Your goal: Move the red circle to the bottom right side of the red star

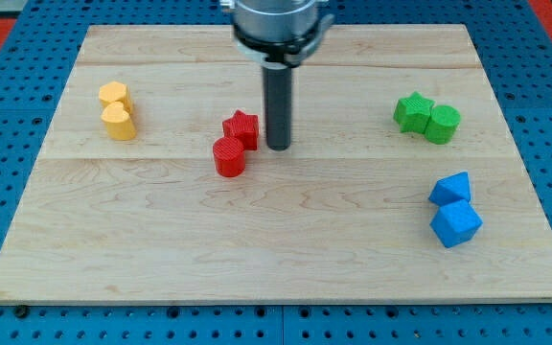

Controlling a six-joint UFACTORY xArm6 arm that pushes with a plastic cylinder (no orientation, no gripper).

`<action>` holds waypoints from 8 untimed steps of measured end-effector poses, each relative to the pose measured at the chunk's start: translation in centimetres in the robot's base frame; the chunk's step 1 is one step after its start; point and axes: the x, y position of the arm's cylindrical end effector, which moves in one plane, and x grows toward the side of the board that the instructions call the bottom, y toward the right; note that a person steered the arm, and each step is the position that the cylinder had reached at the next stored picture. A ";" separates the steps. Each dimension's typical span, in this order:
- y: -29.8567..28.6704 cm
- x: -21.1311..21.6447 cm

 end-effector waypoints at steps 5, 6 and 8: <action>-7.7 5.4; -17.8 5.8; -16.2 3.2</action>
